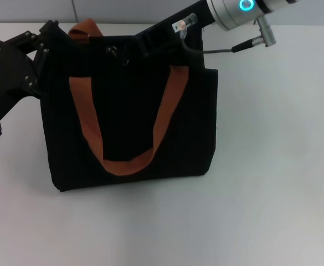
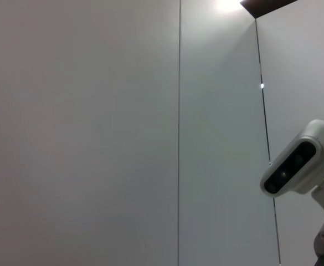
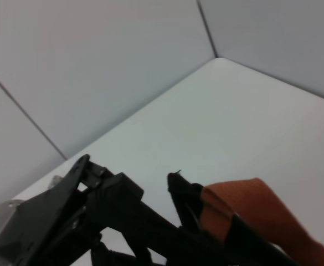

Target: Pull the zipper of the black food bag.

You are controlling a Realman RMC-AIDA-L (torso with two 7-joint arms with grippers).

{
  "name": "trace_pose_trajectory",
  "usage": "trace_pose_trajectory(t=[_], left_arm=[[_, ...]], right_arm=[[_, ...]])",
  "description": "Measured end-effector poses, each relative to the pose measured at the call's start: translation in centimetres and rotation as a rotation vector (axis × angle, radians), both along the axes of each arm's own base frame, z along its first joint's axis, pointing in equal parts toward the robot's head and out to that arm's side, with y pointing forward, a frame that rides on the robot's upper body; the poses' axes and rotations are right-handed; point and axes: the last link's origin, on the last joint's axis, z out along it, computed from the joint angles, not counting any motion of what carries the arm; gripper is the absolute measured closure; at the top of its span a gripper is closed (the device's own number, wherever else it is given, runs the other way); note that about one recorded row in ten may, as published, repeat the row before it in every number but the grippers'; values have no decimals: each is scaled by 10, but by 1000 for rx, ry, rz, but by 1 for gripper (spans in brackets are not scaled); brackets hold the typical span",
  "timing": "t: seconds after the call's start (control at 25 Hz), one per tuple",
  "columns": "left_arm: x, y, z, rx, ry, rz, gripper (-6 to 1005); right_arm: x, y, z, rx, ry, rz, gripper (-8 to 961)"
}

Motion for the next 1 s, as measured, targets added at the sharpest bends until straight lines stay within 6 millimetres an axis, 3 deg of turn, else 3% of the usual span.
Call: trace_pose_trajectory(t=[0.6, 1.0], left_arm=[[-6, 6, 2, 20, 9, 55, 884], [-4, 7, 2, 19, 7, 44, 882]], right_arm=[[5, 2, 13, 55, -89, -53, 954], [0, -2, 18, 15, 12, -60, 936]])
